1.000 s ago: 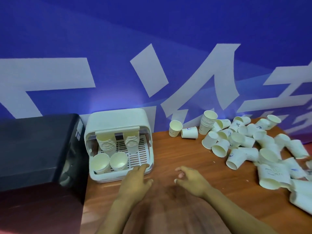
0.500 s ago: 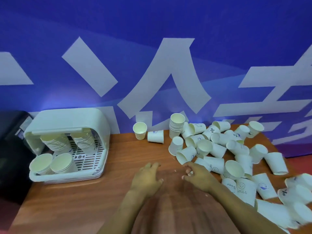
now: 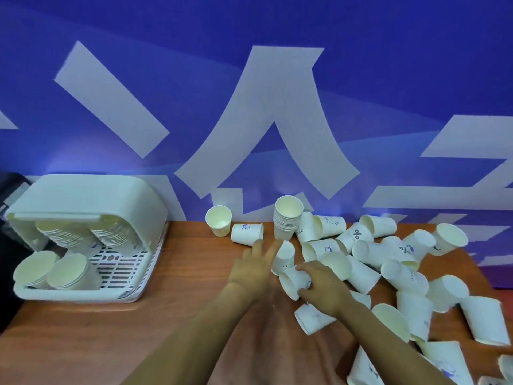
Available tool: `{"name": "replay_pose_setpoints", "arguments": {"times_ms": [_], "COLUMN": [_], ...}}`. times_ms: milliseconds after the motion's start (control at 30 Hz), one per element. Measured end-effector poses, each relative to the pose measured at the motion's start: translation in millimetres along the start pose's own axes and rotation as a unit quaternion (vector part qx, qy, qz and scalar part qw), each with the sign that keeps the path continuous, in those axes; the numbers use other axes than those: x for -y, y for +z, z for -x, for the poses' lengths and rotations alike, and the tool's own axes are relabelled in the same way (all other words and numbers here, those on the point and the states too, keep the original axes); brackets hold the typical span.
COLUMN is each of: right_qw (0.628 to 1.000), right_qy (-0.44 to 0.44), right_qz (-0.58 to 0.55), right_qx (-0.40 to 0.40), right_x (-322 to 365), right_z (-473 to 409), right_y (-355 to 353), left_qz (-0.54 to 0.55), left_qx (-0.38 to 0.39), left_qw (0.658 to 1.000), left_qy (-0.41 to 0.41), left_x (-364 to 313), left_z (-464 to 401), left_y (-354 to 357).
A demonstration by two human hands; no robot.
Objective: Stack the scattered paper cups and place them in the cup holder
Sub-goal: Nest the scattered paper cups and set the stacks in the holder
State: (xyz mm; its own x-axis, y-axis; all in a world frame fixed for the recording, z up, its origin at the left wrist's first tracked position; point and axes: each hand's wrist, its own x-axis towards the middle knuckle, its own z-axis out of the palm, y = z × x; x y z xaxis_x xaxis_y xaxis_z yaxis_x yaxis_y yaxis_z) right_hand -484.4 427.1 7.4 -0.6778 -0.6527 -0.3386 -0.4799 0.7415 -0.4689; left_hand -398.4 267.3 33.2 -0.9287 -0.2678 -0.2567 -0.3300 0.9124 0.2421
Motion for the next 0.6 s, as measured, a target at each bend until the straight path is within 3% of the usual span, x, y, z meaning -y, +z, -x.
{"name": "replay_pose_setpoints", "arguments": {"times_ms": [200,333,600], "right_qw": [0.998,0.996,0.992], "right_qy": [-0.047,-0.062,-0.077], "right_qz": [0.041,0.056,0.103], "right_qx": [0.009,0.009,0.006], "right_x": [-12,-23,-21], "right_z": [-24,-31,-44], "right_y": [10,19,28], "left_qz": [-0.076,-0.103,-0.066], "left_qx": [0.007,0.052,0.045], "left_qw": [0.996,0.991,0.997], "left_qy": [0.051,0.071,0.023], "left_x": [-11,-9,8], "left_z": [-51,-78,-81], "left_y": [15,29,50]}}
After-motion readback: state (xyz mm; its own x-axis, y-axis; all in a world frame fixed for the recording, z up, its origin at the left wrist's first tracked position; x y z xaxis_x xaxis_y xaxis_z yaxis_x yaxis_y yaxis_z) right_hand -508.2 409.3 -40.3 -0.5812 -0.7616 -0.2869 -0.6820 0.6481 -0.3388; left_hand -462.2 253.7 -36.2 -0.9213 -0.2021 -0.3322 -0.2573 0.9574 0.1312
